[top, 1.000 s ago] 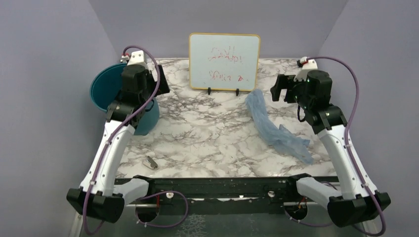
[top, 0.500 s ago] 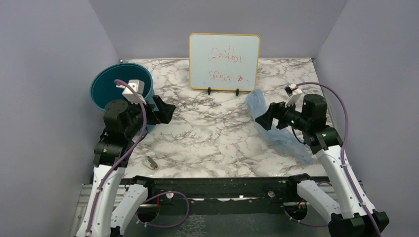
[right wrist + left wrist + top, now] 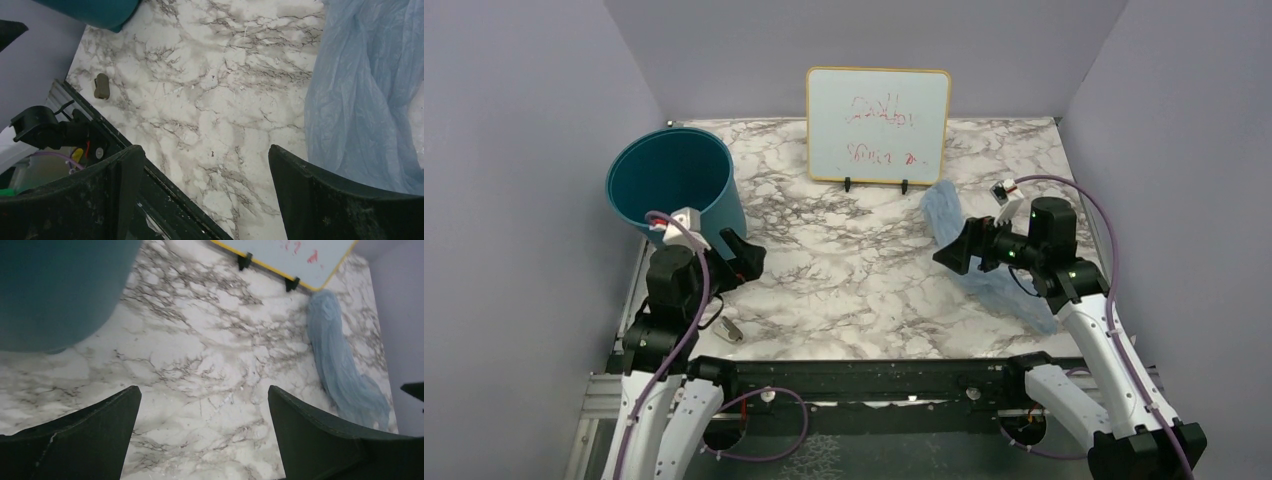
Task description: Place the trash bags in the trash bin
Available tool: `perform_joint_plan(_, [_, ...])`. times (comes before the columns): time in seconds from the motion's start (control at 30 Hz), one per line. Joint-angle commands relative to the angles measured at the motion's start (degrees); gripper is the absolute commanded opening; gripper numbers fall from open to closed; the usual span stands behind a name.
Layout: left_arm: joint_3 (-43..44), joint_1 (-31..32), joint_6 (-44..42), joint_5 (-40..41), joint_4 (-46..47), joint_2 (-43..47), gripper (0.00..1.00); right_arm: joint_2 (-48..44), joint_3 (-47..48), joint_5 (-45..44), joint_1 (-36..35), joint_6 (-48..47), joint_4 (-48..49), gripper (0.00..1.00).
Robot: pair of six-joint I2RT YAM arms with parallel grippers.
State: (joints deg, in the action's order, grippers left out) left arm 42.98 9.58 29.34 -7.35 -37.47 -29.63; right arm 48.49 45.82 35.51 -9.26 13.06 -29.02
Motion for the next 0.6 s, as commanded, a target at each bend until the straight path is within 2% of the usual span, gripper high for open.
perform_joint_plan(0.0, [0.4, -0.1, 7.0, 19.4, -3.9, 4.8, 0.99, -0.5, 0.0, -2.9, 0.4, 1.3, 0.5, 1.0])
perform_joint_plan(0.13, [-1.9, -0.1, 15.4, 29.0, -3.2, 6.6, 0.99, -1.5, -1.5, -7.5, 0.5, 3.3, 2.4, 1.0])
perform_joint_plan(0.33, [-7.7, -0.1, 23.9, 38.0, 0.1, 8.4, 0.99, -0.5, -0.1, -12.7, 0.5, 3.2, 0.7, 1.0])
perform_joint_plan(0.43, [-11.7, -0.1, 23.9, 40.6, 3.9, 11.2, 0.99, -0.5, -1.1, -13.9, 0.5, 3.3, 1.8, 1.0])
perform_joint_plan(0.57, [-20.3, -0.1, 17.7, 43.4, 15.4, 17.1, 0.99, 0.4, -2.9, -16.3, 0.6, 3.8, 4.9, 1.0])
